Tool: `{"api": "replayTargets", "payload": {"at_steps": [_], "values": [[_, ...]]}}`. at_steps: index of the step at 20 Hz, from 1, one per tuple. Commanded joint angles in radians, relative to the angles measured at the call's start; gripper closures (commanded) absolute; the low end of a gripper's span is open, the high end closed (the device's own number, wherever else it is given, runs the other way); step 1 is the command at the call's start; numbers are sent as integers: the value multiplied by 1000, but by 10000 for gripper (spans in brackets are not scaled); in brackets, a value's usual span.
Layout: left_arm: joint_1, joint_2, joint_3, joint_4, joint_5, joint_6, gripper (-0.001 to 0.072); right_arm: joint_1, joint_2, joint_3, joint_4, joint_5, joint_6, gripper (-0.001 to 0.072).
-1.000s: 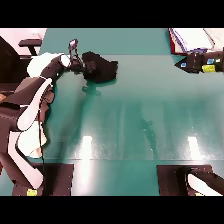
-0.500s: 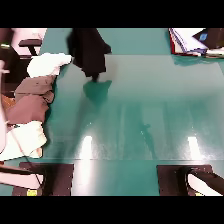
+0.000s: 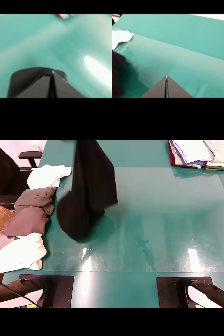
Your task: Fold the shirts.
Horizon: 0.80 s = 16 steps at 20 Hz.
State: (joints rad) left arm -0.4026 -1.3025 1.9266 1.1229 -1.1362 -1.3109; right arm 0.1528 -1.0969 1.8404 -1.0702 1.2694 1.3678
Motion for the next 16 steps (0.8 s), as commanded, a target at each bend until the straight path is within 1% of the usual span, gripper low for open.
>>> {"api": "replayTargets", "payload": {"at_steps": [1, 2, 4, 5, 7, 9, 11, 12, 16], "values": [[-153, -1, -163, -9, -1, 48, 153, 0, 13, 11, 2, 39, 2, 693], [-172, -5, -187, -7, 15, 48, 88, 0, 17, 11, 2, 43, 2, 693], [-151, 2, -188, 37, 14, 37, 88, 0, 27, 11, 3, 43, 2, 692], [-113, 14, -184, 79, 2, 11, 88, 0, 31, 11, 3, 43, 2, 693], [19, 33, -187, 153, -57, -82, 88, 0, 37, 11, 3, 43, 2, 692], [174, 34, -219, 156, -148, -128, 89, 0, 43, 11, 5, 45, 2, 692], [294, 34, -299, 156, -201, -152, 89, 0, 44, 11, 5, 48, 2, 693], [341, 36, -365, 150, -204, -153, 89, 0, 43, 11, 5, 47, 2, 692], [454, 68, -675, 91, -164, -155, 88, 0, 43, 11, 5, 50, 2, 692]]}}
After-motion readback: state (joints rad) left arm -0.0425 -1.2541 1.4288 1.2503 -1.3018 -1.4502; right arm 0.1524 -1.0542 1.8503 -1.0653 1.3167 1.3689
